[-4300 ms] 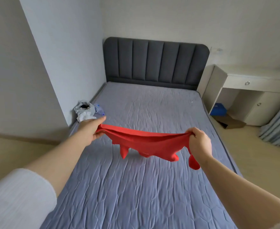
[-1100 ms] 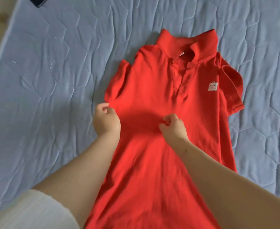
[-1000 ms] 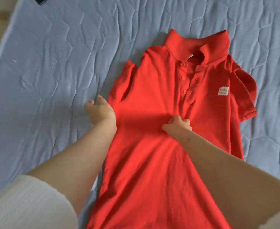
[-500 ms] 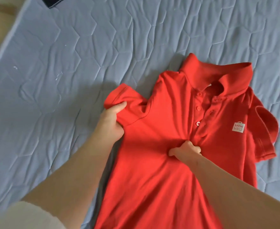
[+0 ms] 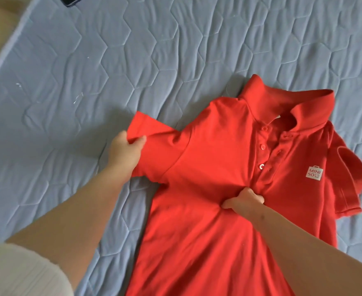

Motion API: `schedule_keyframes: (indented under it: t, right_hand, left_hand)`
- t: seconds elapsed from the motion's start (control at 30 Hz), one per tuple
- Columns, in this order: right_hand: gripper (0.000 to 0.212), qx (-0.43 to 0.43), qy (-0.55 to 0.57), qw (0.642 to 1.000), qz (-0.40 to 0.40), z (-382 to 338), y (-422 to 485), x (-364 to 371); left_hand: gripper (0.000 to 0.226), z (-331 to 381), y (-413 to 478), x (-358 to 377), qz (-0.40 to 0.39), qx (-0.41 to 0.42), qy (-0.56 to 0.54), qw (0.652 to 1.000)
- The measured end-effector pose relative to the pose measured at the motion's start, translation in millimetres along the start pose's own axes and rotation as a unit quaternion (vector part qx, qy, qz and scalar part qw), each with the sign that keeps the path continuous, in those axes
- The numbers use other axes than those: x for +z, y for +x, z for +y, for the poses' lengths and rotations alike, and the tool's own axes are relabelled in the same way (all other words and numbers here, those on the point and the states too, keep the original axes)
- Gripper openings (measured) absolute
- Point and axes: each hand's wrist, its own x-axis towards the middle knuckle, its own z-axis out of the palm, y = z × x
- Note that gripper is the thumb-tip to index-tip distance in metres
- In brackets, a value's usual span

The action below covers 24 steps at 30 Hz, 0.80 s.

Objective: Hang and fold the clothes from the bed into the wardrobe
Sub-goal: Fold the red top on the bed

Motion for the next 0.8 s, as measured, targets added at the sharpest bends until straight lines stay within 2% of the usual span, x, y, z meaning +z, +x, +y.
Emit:
schedule_keyframes:
  t: [0.07, 0.13, 0.2, 0.27, 0.4, 0.47, 0.53, 0.63, 0.67, 0.7, 0.77, 0.8]
  right_hand:
    - [0.081, -0.002, -0.002, 1.000, 0.008, 0.0, -1.4, 0.4]
    - [0.082, -0.010, 0.002, 1.000, 0.011, 0.7, -3.4, 0.4]
    - [0.082, -0.025, 0.013, 1.000, 0.011, 2.1, -4.8, 0.1]
    - [0.081, -0.039, 0.025, 0.999, 0.010, 4.3, -6.2, 0.2]
    - [0.070, -0.069, 0.057, 0.996, 0.010, 13.4, -11.4, 0.5]
    - [0.050, -0.103, 0.087, 0.991, 0.002, 21.7, -15.0, 1.6]
    - [0.033, -0.142, 0.131, 0.981, -0.003, 31.3, -20.7, 2.6]
    - [0.028, -0.183, 0.178, 0.967, -0.004, 42.7, -26.6, 2.6]
    - [0.026, -0.193, 0.197, 0.961, -0.004, 47.1, -29.7, 1.4]
    - [0.025, -0.208, 0.227, 0.951, 0.001, 48.1, -33.1, 0.6]
    - [0.020, -0.233, 0.317, 0.918, 0.055, 57.1, -39.7, -8.5]
    - [0.015, -0.235, 0.351, 0.899, 0.112, 64.6, -41.7, -16.8]
  left_hand:
    - [0.040, -5.5, -6.5, 3.0, 0.088, -0.044, 0.012, 0.995]
    - [0.045, -12.0, -14.0, 10.8, 0.099, -0.094, -0.028, 0.990]
    - [0.043, -9.6, -20.8, 14.9, 0.112, -0.101, -0.057, 0.987]
    - [0.039, 0.2, -29.8, 11.1, 0.148, -0.066, -0.045, 0.986]
    - [0.027, 25.6, -64.3, 10.3, 0.195, 0.070, 0.049, 0.977]
    - [0.022, 37.5, -84.8, 21.7, 0.170, 0.148, 0.100, 0.969]
    - [0.028, 45.0, -102.8, 37.7, 0.119, 0.234, 0.193, 0.945]
    - [0.050, 42.3, -119.5, 67.0, 0.047, 0.328, 0.393, 0.858]
    - [0.051, 41.5, -123.3, 75.3, 0.022, 0.322, 0.425, 0.846]
    - [0.049, 41.1, -123.0, 80.2, -0.005, 0.296, 0.437, 0.849]
    - [0.044, 42.5, -123.9, 90.2, -0.073, 0.233, 0.414, 0.877]
    - [0.046, 44.1, -125.1, 94.5, -0.124, 0.209, 0.386, 0.890]
